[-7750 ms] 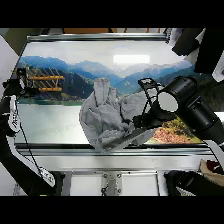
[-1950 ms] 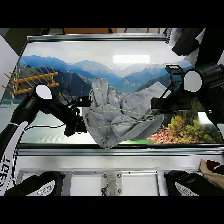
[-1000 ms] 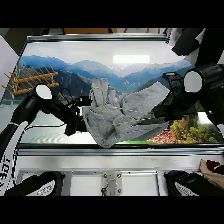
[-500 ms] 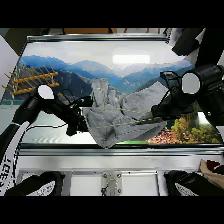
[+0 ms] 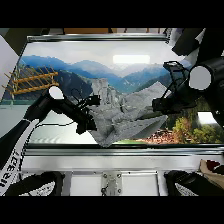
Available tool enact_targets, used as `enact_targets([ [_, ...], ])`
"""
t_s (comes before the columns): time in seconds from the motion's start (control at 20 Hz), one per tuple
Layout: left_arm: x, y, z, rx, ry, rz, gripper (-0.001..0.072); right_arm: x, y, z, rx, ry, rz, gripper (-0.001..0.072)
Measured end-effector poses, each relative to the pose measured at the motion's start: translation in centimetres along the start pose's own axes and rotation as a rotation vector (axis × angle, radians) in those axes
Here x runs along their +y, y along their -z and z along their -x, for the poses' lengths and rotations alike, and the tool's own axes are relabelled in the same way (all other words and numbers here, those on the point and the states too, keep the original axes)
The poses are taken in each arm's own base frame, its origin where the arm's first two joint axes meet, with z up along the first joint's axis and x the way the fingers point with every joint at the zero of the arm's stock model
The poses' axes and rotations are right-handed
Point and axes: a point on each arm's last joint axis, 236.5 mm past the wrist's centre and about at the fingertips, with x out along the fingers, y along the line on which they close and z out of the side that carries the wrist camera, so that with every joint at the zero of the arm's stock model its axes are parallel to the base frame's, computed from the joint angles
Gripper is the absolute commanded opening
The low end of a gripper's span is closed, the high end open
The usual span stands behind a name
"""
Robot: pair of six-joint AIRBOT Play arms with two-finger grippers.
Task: Fold the clothes and pants, and hang the long-sleeved shirts on hangers.
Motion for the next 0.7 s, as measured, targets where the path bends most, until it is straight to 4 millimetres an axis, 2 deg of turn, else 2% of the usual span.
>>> enact_targets([
  [0.3,0.4,-0.7,-0.3,-0.022,-0.014,-0.001,0.0012,2.4,-1.4,0.7,-0.085,-0.042,0.046,0.0017],
  [0.5,0.5,-0.8,-0.3,-0.027,-0.017,0.000,0.0012,4.8,-3.1,1.1,-0.183,-0.091,0.082,0.0017],
  [0.7,0.5,-0.8,-0.3,-0.029,-0.020,-0.001,0.0012,8.0,-3.8,1.7,-0.253,-0.147,0.123,0.0016],
])
